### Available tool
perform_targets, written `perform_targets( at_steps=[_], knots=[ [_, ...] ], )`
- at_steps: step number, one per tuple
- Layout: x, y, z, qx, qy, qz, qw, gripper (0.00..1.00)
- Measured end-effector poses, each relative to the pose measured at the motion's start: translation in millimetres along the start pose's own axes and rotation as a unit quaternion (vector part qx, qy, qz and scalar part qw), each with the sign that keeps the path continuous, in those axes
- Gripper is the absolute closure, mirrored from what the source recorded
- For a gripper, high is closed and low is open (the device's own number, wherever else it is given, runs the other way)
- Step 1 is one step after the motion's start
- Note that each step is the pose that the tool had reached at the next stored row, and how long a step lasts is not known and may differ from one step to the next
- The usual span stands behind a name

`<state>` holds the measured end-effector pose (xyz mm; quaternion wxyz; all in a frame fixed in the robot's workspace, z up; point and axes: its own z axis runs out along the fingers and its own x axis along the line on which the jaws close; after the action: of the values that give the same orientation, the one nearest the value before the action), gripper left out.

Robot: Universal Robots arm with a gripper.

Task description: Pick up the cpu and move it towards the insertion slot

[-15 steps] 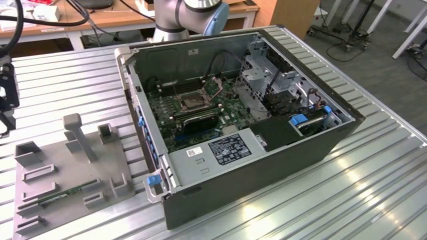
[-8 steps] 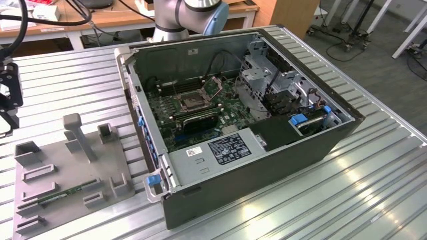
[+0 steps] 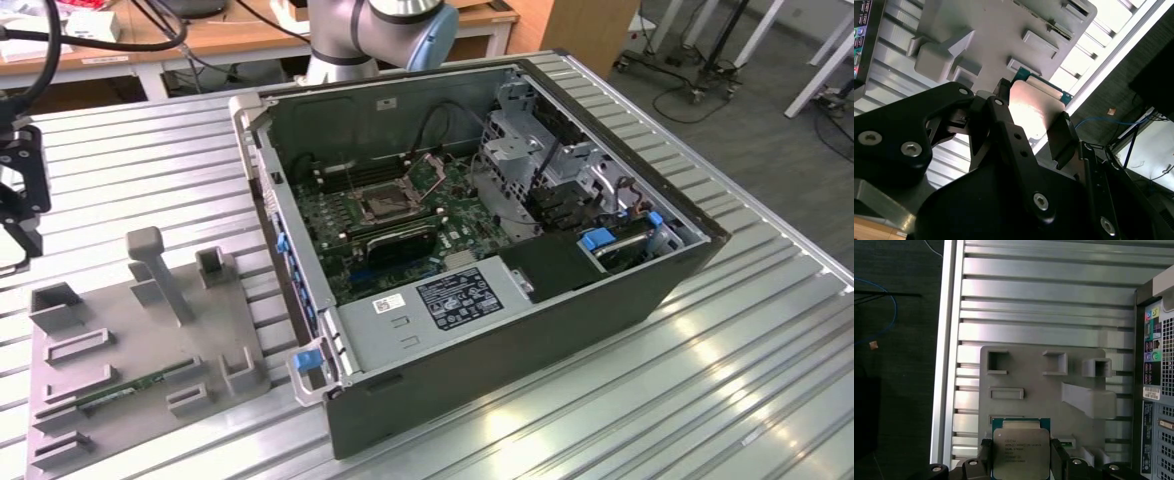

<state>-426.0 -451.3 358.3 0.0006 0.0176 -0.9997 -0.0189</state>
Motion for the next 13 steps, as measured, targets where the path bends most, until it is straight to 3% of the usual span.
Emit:
perform_targets(
  at_steps=[13],
  knots=[
    [-3.4, -0.1, 0.0, 0.0000, 0.0000, 0.000, 1.00000, 0.45]
  ],
)
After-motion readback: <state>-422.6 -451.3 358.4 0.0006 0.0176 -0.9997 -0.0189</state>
